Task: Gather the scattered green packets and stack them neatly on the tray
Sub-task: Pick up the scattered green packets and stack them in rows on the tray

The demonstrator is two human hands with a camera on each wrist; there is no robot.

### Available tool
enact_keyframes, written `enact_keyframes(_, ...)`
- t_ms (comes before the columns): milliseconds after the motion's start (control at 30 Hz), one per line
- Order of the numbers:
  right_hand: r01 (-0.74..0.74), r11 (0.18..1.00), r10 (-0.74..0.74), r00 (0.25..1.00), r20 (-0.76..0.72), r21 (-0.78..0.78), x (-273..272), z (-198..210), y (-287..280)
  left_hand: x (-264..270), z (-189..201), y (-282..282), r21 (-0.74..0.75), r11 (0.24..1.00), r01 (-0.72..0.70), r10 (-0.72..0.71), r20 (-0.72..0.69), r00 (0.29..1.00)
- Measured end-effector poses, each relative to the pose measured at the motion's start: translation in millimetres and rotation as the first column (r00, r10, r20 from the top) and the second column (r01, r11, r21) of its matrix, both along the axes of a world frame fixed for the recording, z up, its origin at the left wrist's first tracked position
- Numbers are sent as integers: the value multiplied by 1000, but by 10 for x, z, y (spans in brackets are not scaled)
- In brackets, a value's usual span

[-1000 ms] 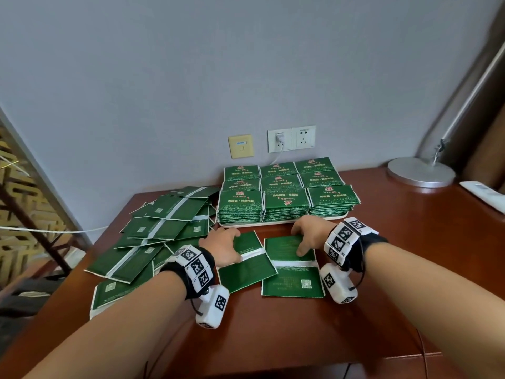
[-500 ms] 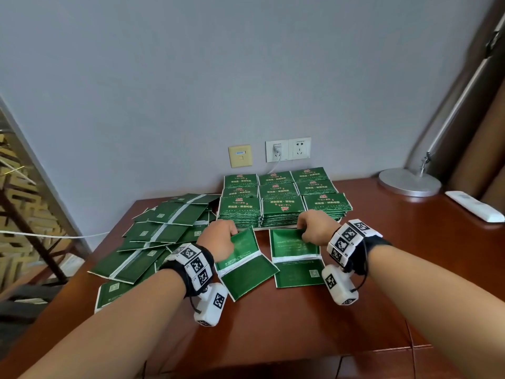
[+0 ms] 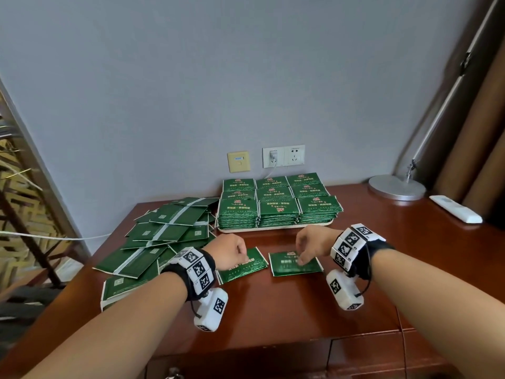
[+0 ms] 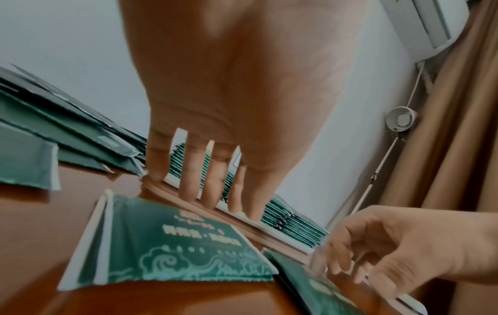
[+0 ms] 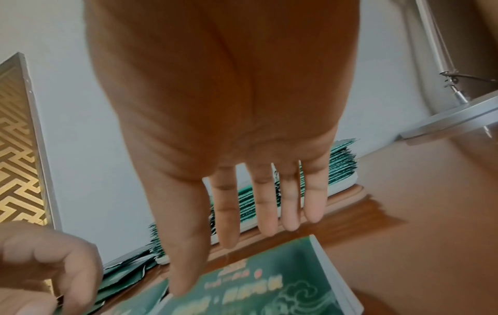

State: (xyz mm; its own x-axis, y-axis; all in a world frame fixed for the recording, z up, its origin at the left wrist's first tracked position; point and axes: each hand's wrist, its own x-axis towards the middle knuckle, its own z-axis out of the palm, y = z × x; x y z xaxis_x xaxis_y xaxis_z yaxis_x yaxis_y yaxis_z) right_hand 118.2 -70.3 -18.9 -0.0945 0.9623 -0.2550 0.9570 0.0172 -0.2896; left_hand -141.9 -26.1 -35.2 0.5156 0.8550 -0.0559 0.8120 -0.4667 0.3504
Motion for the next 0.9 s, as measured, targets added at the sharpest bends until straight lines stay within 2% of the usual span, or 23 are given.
enact_keyframes(200, 81, 997, -81, 997, -7, 20, 42, -103, -45, -93, -130, 57, 18, 990, -138, 139, -214, 967)
enact_keyframes(300, 67, 998, -67, 997, 42, 7, 19, -145, -36, -90, -177, 59, 5, 986, -168, 161, -310, 937)
enact_keyframes(433, 46, 999, -43, 988, 151, -15, -10, -199, -34, -73, -191, 60, -7, 981, -194, 178, -364, 914)
enact_keyframes(533, 57, 998, -56, 986, 156, 0, 2, -223, -18, -69, -176, 71, -23, 977, -212, 191, -343, 920)
enact_keyframes(633, 78, 997, -78, 992, 100, 7, 31, -207, -6, -75, -146, 68, -44, 974, -223, 202, -276, 940)
enact_keyframes(767, 108, 994, -107, 994, -10, 30, 81, -188, 6, -84, -80, 42, -72, 977, -200, 191, -118, 975)
enact_keyframes(900, 165, 984, -152, 974, -169, 65, 141, -113, 56, -63, 72, 42, -88, 973, -213, 214, -1, 977)
